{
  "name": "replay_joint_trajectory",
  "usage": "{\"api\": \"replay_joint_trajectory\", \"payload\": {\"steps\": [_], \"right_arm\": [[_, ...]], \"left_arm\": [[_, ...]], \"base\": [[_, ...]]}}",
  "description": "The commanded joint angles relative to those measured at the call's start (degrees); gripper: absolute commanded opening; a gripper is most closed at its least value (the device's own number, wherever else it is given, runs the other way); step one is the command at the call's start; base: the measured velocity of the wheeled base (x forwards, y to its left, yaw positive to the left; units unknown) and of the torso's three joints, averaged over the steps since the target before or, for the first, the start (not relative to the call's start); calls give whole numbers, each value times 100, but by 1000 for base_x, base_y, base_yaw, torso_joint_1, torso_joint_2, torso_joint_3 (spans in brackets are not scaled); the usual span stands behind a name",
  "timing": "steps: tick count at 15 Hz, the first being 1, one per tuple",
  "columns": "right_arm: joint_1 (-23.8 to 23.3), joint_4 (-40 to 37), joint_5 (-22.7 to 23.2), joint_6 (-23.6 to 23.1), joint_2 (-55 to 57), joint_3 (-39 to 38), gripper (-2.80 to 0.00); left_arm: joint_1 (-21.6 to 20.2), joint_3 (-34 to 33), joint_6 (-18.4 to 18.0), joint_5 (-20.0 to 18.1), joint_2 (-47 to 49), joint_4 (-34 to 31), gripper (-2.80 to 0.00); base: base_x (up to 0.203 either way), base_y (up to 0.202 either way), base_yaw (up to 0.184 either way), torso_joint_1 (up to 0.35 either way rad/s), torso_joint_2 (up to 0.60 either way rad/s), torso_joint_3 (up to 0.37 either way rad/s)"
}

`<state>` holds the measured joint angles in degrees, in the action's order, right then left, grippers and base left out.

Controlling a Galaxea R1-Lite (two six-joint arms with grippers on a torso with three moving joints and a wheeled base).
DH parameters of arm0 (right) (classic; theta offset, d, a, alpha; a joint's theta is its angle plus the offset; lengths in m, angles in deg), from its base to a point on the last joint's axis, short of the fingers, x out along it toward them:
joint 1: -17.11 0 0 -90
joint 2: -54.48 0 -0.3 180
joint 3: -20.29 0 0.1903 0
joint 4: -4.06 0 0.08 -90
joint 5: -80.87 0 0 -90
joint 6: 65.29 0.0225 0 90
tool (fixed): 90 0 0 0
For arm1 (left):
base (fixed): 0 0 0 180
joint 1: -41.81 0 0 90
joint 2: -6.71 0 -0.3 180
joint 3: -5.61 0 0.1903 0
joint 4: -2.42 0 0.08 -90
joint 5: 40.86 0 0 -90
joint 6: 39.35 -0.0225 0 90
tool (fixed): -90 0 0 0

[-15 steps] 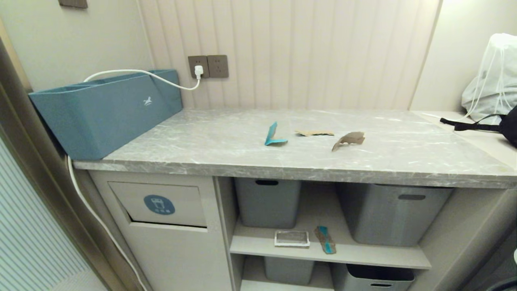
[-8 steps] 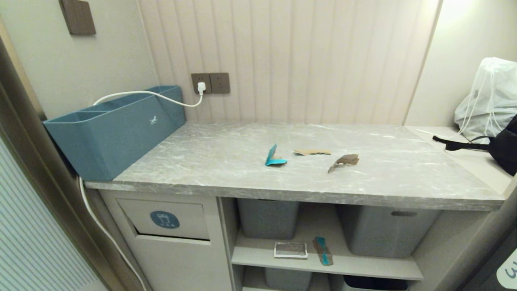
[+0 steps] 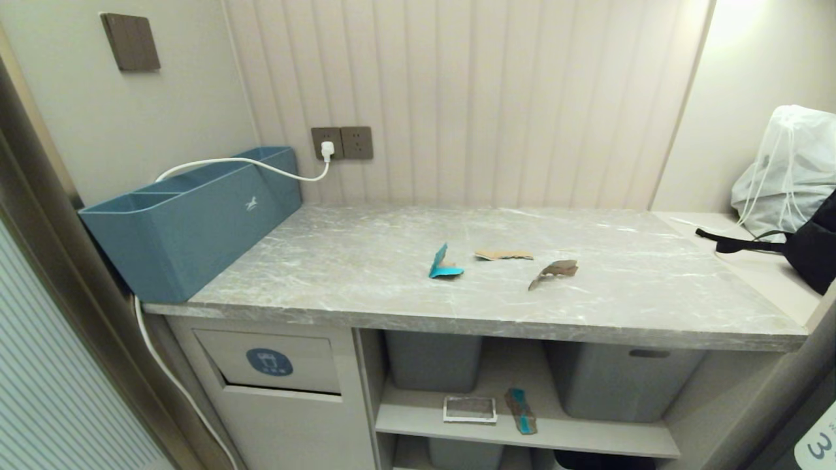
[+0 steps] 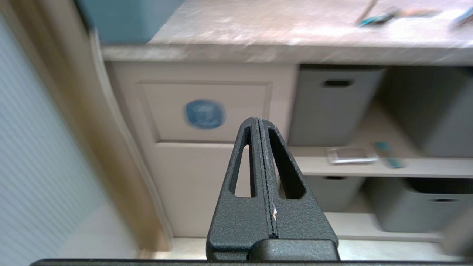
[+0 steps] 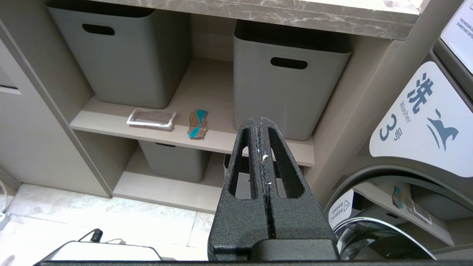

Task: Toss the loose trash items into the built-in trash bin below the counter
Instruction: Pick up the garbage

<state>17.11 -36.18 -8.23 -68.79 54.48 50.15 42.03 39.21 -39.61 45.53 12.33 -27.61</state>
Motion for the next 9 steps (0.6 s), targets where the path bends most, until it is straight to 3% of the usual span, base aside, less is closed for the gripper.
{"api": "replay_joint_trajectory", "payload": {"steps": [1,2,3,6,9], "right_arm": [[0,-9,15,-46,0,1,-280],[0,-9,15,-54,8,1,-280],[0,-9,15,-63,9,1,-280],[0,-9,6,-37,9,1,-280],[0,-9,1,-22,3,1,-280]], "left_arm": [[105,452,127,-147,1079,46,-280],[235,772,308,-376,1661,118,-280],[387,1065,491,-655,2233,205,0],[656,1595,764,-1192,3989,940,0],[897,2159,762,-1392,5970,2076,0]], "base": [[0,0,0,0,0,0],[0,0,0,0,0,0],[0,0,0,0,0,0],[0,0,0,0,0,0],[0,0,0,0,0,0]]}}
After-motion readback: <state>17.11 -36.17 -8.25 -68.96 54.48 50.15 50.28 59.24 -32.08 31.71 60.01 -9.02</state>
